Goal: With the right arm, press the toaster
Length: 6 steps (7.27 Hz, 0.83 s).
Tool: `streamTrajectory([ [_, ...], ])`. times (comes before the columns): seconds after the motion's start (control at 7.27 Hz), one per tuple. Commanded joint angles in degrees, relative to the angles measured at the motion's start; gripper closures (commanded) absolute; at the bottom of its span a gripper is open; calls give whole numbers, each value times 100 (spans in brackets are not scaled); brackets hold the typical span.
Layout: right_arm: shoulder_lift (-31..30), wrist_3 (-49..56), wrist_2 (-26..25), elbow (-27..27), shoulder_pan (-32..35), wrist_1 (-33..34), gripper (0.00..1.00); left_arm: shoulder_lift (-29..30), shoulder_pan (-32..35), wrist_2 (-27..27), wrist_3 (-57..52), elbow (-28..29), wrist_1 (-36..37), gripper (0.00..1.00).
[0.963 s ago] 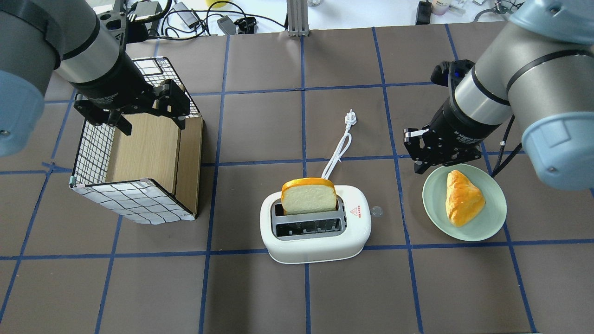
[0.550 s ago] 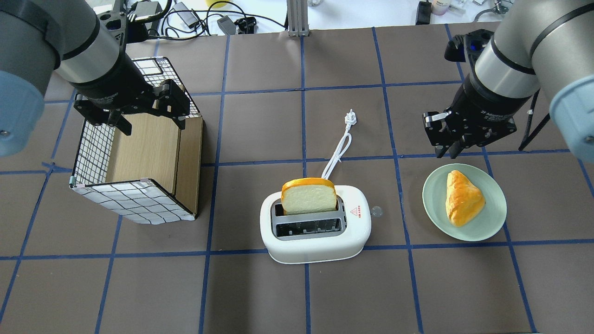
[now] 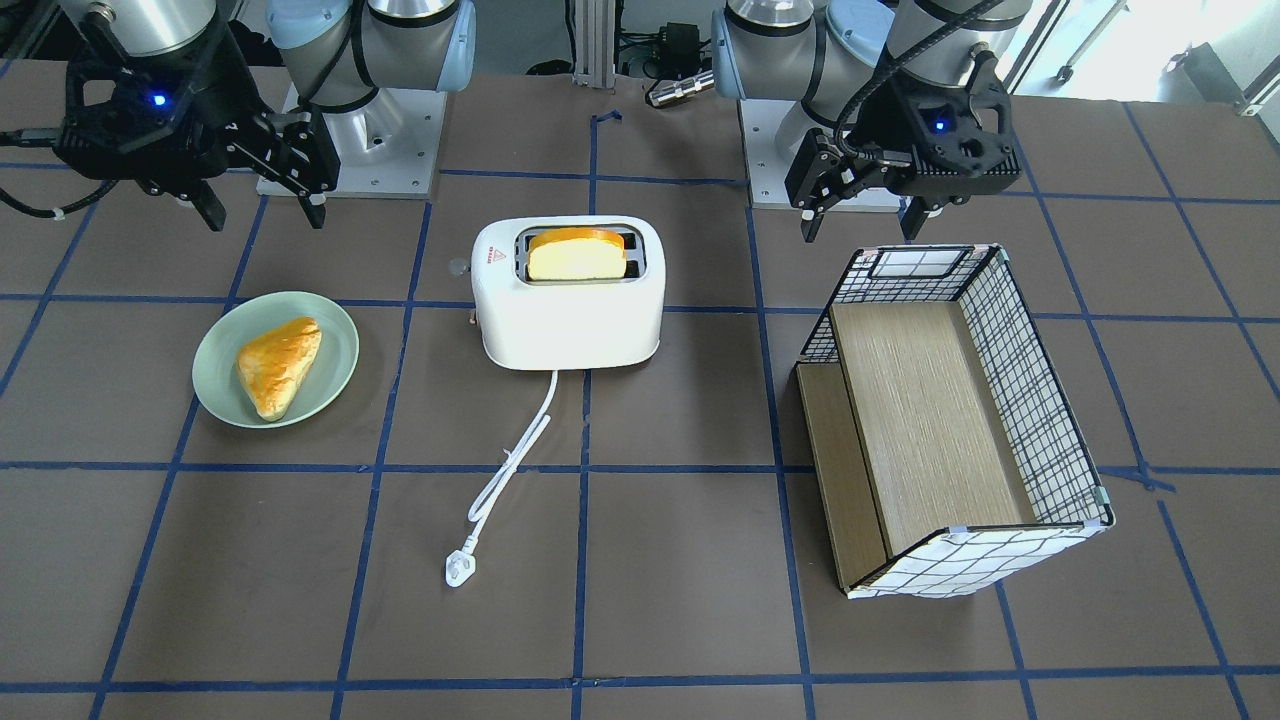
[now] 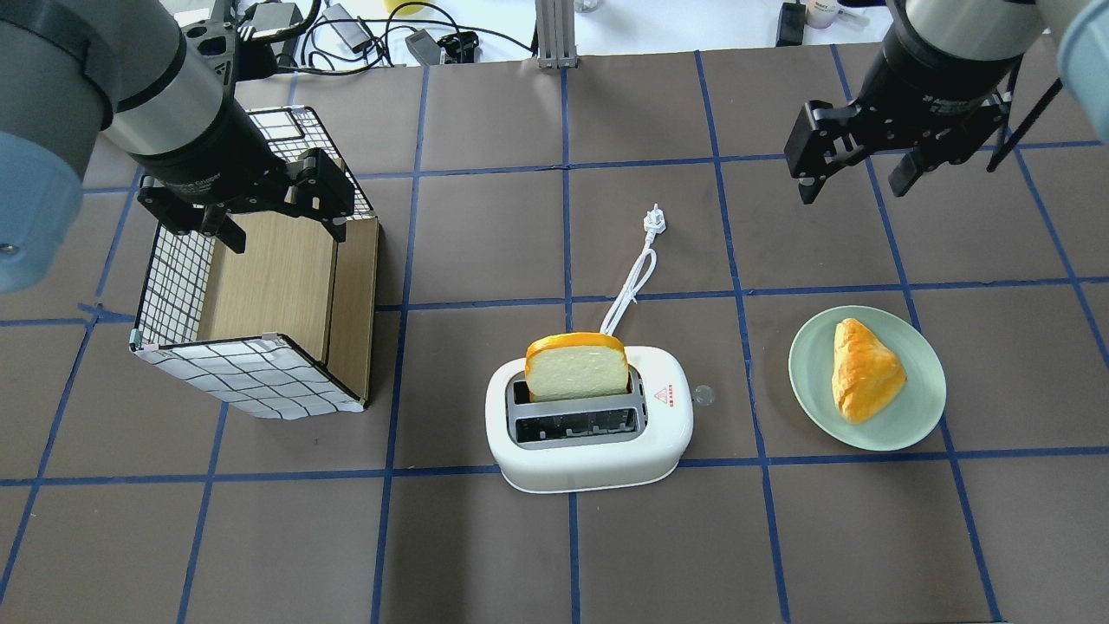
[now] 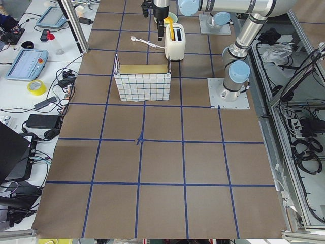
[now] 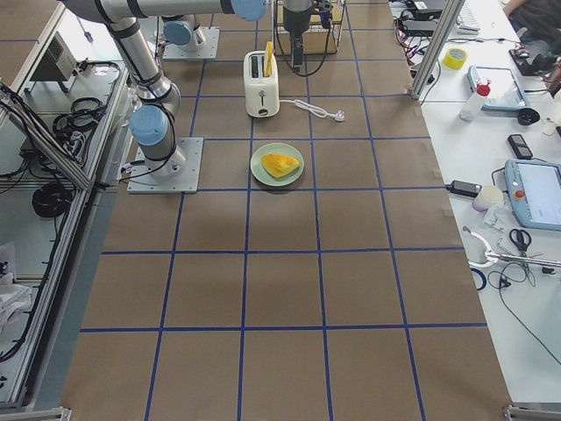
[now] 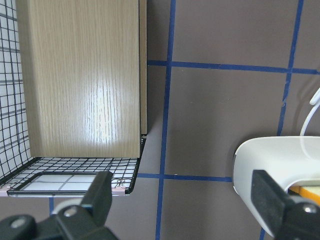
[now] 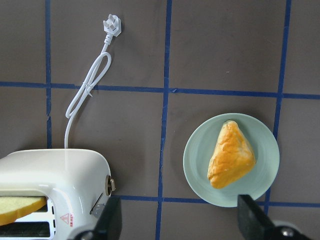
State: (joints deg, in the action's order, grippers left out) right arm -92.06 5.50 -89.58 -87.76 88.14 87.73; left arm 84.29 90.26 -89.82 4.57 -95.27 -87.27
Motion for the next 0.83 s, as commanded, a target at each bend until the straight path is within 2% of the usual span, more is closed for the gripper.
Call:
streamTrajectory([
  [0.0,276,170,-24,180,28,488,2,0,0,0,0,0,0,0],
  [0.41,320,583,-524,232,63,413,0,0,0,0,0,0,0,0],
  [0.55,399,723,-551,259,63,421,0,0,0,0,0,0,0,0],
  [0.69,530,1046,-612,503,63,412,0,0,0,0,0,0,0,0],
])
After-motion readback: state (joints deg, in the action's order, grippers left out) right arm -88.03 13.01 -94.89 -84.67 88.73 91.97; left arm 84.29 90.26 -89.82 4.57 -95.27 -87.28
